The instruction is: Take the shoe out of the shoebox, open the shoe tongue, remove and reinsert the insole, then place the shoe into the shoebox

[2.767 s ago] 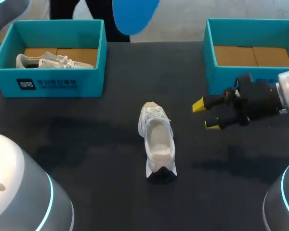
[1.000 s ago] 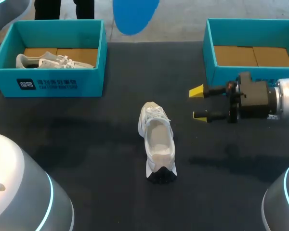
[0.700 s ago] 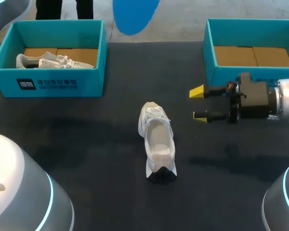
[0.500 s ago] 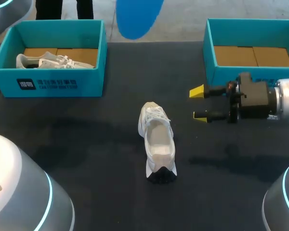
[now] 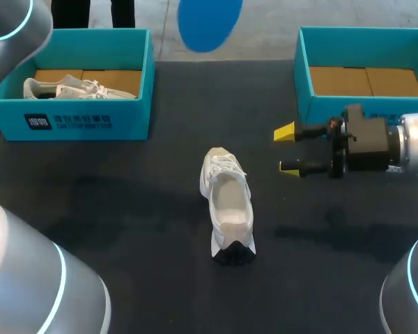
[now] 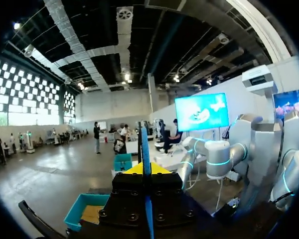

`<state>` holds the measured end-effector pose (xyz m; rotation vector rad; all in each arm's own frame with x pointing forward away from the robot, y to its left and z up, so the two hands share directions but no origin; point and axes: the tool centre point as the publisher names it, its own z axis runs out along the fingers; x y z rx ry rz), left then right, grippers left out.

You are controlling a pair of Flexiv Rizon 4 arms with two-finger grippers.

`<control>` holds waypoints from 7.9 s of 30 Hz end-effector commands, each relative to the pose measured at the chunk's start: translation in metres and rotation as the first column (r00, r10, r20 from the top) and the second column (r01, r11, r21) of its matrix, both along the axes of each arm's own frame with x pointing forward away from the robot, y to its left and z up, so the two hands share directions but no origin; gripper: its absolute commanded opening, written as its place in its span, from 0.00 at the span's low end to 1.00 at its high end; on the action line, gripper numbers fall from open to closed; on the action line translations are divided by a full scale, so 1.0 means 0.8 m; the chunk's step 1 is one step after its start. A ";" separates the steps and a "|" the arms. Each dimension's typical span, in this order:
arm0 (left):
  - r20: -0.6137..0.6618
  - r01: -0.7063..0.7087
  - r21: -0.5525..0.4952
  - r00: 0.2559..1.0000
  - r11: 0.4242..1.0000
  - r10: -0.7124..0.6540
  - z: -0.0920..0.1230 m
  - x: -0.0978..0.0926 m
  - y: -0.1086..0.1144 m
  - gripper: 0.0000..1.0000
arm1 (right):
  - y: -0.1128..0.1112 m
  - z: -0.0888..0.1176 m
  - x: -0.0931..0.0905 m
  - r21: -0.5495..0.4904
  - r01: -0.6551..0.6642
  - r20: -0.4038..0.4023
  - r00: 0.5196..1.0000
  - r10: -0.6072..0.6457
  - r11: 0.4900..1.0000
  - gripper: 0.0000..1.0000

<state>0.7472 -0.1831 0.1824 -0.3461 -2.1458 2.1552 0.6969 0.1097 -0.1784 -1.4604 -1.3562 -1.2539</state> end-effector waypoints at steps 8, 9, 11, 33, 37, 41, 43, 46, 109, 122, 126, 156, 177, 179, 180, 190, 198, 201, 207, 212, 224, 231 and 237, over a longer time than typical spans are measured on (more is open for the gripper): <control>0.600 0.026 0.064 0.798 0.998 -0.060 -0.018 -0.019 -0.004 0.00 | 0.002 0.000 -0.001 -0.002 0.003 0.000 1.000 -0.003 1.000 1.00; 0.626 0.018 0.071 0.777 0.997 -0.058 -0.020 -0.019 -0.005 0.00 | 0.002 0.000 -0.001 -0.002 0.003 0.000 1.000 -0.003 1.000 1.00; 0.651 0.007 0.079 0.757 0.997 -0.057 -0.025 -0.018 -0.006 0.00 | 0.002 0.000 -0.001 -0.002 0.003 0.000 1.000 -0.003 1.000 1.00; 0.678 -0.030 0.169 0.729 0.985 -0.094 -0.043 -0.013 -0.011 0.00 | 0.002 0.000 -0.001 -0.002 0.003 0.000 1.000 -0.003 1.000 1.00; 0.678 -0.030 0.169 0.729 0.985 -0.094 -0.043 -0.013 -0.011 0.00 | 0.002 0.000 -0.001 -0.002 0.003 0.000 1.000 -0.003 1.000 1.00; 0.741 -0.019 0.153 0.664 0.988 -0.102 -0.054 -0.021 -0.012 0.00 | 0.002 0.000 -0.001 -0.002 0.003 0.000 1.000 -0.003 1.000 1.00; 0.805 -0.022 0.129 0.586 0.991 -0.091 -0.068 -0.028 -0.010 0.00 | 0.002 0.000 -0.001 -0.002 0.003 0.000 1.000 -0.003 1.000 1.00; 0.869 -0.042 0.080 0.492 0.996 -0.049 -0.096 -0.036 -0.004 0.00 | 0.002 0.000 -0.001 -0.002 0.003 0.000 1.000 -0.003 1.000 1.00; 0.981 0.211 -0.112 -0.135 0.971 0.142 -0.279 -0.147 0.060 0.00 | 0.002 0.000 -0.001 -0.002 0.003 0.000 1.000 -0.003 1.000 1.00; 0.960 0.269 -0.077 -0.239 0.960 0.144 -0.337 -0.134 0.062 0.00 | 0.002 0.000 -0.001 -0.002 0.003 0.000 1.000 -0.003 1.000 1.00; 0.945 0.292 -0.072 -0.286 0.954 0.159 -0.350 -0.125 0.063 0.00 | 0.002 0.000 -0.001 -0.002 0.003 0.000 1.000 -0.003 1.000 1.00; 0.924 0.215 -0.019 -0.369 0.977 0.099 -0.399 -0.096 0.063 0.00 | 0.002 0.000 -0.001 -0.002 0.003 0.000 1.000 -0.003 1.000 1.00; 0.820 0.281 -0.039 -0.540 0.959 0.191 -0.428 -0.106 0.063 0.00 | 0.002 0.000 -0.001 -0.002 0.003 0.000 1.000 -0.003 1.000 1.00; 0.813 0.295 -0.024 -0.550 0.955 0.190 -0.431 -0.107 0.062 0.00 | 0.002 0.000 -0.001 -0.002 0.003 0.000 1.000 -0.003 1.000 1.00; 0.813 0.295 -0.024 -0.550 0.955 0.190 -0.431 -0.107 0.062 0.00 | 0.002 0.000 -0.001 -0.002 0.003 0.000 1.000 -0.003 1.000 1.00; 0.813 0.295 -0.024 -0.550 0.955 0.190 -0.431 -0.107 0.062 0.00 | 0.002 0.000 -0.001 -0.002 0.003 0.000 1.000 -0.003 1.000 1.00; 0.813 0.295 -0.024 -0.550 0.955 0.190 -0.431 -0.107 0.062 0.00 | 0.002 0.000 -0.001 -0.002 0.003 0.000 1.000 -0.003 1.000 1.00; 0.813 0.295 -0.024 -0.550 0.955 0.190 -0.431 -0.107 0.062 0.00 | 0.003 0.001 0.002 0.002 -0.002 0.000 1.000 0.002 1.000 1.00; 0.813 0.295 -0.024 -0.550 0.955 0.190 -0.431 -0.107 0.062 0.00 | 0.004 0.011 0.021 0.009 0.008 0.022 1.000 -0.008 1.000 1.00; 0.813 0.295 -0.024 -0.550 0.955 0.190 -0.431 -0.107 0.062 0.00 | -0.005 0.018 0.036 -0.014 0.026 0.058 0.998 -0.025 1.000 1.00; 0.813 0.295 -0.024 -0.550 0.955 0.190 -0.431 -0.107 0.062 0.00 | -0.009 0.018 0.068 -0.013 0.020 0.074 0.997 -0.019 1.000 1.00; 0.813 0.295 -0.024 -0.550 0.955 0.190 -0.431 -0.107 0.062 0.00 | -0.003 0.015 0.085 -0.001 -0.001 0.068 0.998 0.001 1.000 1.00; 0.813 0.295 -0.024 -0.550 0.955 0.190 -0.431 -0.107 0.062 0.00 | 0.007 0.011 0.097 0.003 -0.019 0.063 0.998 0.019 1.000 1.00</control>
